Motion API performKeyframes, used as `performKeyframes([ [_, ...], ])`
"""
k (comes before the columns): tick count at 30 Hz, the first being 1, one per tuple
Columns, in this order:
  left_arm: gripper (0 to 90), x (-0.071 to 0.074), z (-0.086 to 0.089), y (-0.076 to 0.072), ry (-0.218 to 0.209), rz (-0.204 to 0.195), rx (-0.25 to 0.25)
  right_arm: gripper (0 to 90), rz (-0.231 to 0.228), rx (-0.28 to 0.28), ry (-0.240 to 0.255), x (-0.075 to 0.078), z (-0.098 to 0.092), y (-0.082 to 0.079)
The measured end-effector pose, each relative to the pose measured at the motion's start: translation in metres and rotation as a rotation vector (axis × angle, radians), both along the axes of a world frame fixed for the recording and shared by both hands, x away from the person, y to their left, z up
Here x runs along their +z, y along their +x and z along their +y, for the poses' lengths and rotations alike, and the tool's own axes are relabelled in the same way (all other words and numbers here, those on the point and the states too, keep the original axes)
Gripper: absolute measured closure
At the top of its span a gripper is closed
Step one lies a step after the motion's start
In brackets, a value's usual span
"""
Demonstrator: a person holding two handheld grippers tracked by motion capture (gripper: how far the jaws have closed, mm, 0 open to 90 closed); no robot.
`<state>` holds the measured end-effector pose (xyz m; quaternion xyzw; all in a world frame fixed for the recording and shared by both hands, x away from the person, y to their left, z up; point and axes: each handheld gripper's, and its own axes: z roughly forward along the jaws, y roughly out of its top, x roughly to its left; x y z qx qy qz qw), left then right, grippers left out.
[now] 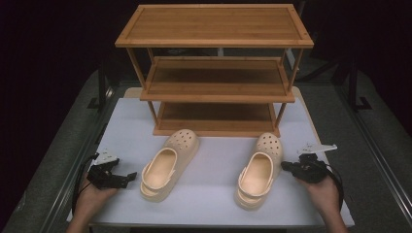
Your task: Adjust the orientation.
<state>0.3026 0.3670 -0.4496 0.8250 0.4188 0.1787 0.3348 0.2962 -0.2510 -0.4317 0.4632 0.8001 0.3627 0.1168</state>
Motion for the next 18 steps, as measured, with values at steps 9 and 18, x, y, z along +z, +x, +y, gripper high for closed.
performKeyframes([
  [9, 7.3, 0.000, 0.000, 0.000, -0.002, 0.000, 0.001, 89.6, -0.001, 0.031, 0.011, -0.001, 0.008, 0.009],
  [18, 7.3, 0.000, 0.000, 0.000, -0.002, 0.000, 0.001, 89.6, -0.008, 0.077, 0.019, 0.001, 0.025, 0.019],
])
